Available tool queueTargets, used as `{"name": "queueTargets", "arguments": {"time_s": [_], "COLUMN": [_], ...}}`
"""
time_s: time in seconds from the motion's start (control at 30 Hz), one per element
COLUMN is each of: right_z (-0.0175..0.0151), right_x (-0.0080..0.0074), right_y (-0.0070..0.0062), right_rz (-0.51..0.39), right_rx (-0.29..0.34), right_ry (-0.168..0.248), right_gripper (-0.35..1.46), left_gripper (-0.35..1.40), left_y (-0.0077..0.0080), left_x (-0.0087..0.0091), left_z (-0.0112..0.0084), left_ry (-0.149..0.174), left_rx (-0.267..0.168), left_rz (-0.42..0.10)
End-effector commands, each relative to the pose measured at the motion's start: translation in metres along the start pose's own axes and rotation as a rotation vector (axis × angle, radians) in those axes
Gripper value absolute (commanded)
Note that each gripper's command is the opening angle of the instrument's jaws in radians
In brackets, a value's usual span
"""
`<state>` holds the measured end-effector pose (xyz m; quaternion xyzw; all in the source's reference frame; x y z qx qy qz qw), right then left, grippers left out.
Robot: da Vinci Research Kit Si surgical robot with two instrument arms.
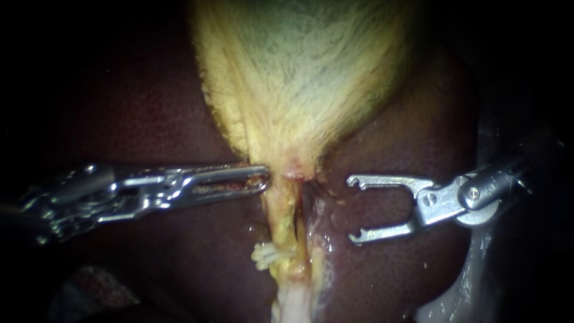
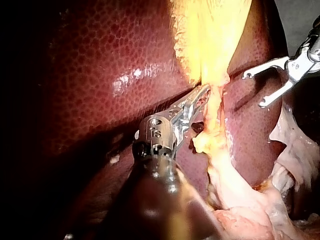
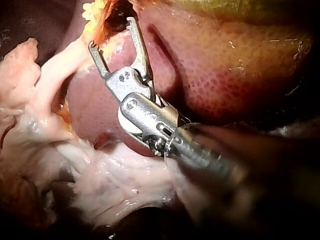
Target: Going back second clip left tube
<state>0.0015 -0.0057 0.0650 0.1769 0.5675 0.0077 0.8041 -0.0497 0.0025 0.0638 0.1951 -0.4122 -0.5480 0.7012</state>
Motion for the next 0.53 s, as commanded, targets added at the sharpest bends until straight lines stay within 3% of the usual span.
{"name": "queueTargets", "arguments": {"time_s": [0.03, 0.53], "right_z": [0.0, 0.0], "right_x": [0.0, 0.0], "right_y": [0.0, 0.0], "right_rz": [0.0, 0.0], "right_rx": [0.0, 0.003], "right_ry": [0.0, 0.001], "right_gripper": [0.6, 0.6], "left_gripper": [-0.35, -0.35], "left_y": [0.0, 0.0002], "left_x": [0.0, 0.0], "left_z": [0.0, 0.0], "left_ry": [0.001, 0.004], "left_rx": [0.0, 0.0], "left_rz": [0.0, 0.001]}}
